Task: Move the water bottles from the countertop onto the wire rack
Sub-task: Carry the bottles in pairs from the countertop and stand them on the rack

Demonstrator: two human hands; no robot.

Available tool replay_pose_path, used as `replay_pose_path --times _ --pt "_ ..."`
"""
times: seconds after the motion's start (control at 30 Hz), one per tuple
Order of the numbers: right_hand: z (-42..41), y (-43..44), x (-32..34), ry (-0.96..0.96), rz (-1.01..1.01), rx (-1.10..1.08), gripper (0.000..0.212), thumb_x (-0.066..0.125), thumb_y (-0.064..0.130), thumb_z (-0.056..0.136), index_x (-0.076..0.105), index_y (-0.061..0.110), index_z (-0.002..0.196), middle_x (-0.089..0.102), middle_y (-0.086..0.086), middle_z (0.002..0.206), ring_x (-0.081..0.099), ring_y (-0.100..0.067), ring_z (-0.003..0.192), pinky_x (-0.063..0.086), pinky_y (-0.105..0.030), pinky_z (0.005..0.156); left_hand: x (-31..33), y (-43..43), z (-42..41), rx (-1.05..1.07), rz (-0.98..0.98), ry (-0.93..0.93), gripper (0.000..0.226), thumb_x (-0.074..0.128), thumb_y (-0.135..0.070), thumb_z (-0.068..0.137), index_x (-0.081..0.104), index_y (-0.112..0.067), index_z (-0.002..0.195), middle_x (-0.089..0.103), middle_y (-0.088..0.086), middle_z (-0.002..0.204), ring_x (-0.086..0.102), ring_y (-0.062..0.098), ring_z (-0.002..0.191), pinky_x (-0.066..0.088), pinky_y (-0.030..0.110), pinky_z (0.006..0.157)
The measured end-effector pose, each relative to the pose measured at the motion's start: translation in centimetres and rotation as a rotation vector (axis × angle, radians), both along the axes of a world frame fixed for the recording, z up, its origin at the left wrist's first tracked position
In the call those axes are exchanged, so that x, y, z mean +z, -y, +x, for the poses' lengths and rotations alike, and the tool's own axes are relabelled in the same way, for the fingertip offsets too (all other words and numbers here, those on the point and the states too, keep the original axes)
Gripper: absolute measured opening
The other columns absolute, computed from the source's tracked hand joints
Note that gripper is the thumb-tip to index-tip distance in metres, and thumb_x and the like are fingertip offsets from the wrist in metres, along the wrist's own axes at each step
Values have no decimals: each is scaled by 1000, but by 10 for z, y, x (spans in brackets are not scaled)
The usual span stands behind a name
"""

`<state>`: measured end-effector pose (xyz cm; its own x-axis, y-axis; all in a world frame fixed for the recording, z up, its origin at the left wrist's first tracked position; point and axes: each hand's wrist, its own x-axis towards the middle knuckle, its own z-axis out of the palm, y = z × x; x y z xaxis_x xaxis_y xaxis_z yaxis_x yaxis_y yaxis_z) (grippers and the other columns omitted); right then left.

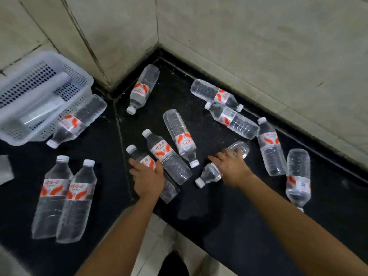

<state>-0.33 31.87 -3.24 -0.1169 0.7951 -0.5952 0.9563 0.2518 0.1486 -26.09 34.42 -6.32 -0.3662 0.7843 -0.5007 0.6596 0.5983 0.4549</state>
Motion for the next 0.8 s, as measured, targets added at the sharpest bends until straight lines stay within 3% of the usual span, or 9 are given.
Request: replay_pose_path --times 0.13,0.23,0.33,0.43,0.5,0.53,0.6,0.7,0.8 --pt "-8 16 -3 -85 -2 -140 70 66 45 86 39 26 148 43 -6 143 46 -30 134 17 -57 120 4 -1 -5 -1 -12 85 99 54 -52 98 -9 -7 160 21 28 158 42 48 135 41 54 105" --pt "-19 44 -4 -134 -37 -299 75 72 56 77 42 23 138 43 -9 139 51 -32 128 36 -51 111 8 0 -9 22 -19 163 96 55 -46 99 -9 -12 160 21 26 159 43 48 135 40 54 106" --pt "-19 80 -6 -162 -5 -409 86 73 68 70 40 22 134 47 -6 137 49 -30 127 38 -50 107 17 14 -11 -15 3 230 92 57 -38 100 -7 -14 161 24 25 160 43 46 136 39 51 109" --pt "-21 115 -9 -290 18 -494 92 54 80 81 34 21 148 43 -6 150 39 -29 139 26 -51 116 20 36 -8 -62 44 253 91 60 -32 99 -3 -14 161 29 25 159 44 45 137 40 54 111" --pt "-29 138 -12 -353 19 -502 87 32 74 94 17 20 161 28 -8 164 26 -31 150 14 -55 123 22 52 -4 -80 71 251 90 62 -30 98 0 -14 161 31 25 158 44 45 136 39 55 112" --pt "-34 149 -15 -364 39 -480 83 22 70 97 12 20 163 23 -10 168 25 -33 152 14 -56 123 24 60 -2 -85 87 249 89 63 -28 97 2 -14 161 32 25 157 44 45 136 39 56 113" --pt "-38 169 -20 -354 108 -441 80 15 67 95 18 22 162 29 -13 166 37 -36 145 26 -54 116 30 75 3 -102 123 236 86 66 -25 96 9 -12 159 35 25 154 47 44 134 41 57 111" --pt "-32 182 -18 -375 102 -496 79 49 67 92 27 25 155 49 -9 151 44 -32 133 30 -48 111 41 91 8 -148 192 218 82 71 -23 92 19 -9 154 45 24 147 53 43 129 46 59 104" --pt "-20 192 -10 -422 -2 -679 96 74 63 76 31 20 151 52 -10 144 43 -32 134 32 -45 112 63 103 22 -203 308 233 69 74 -19 89 32 -14 143 56 14 131 60 35 117 53 51 93"
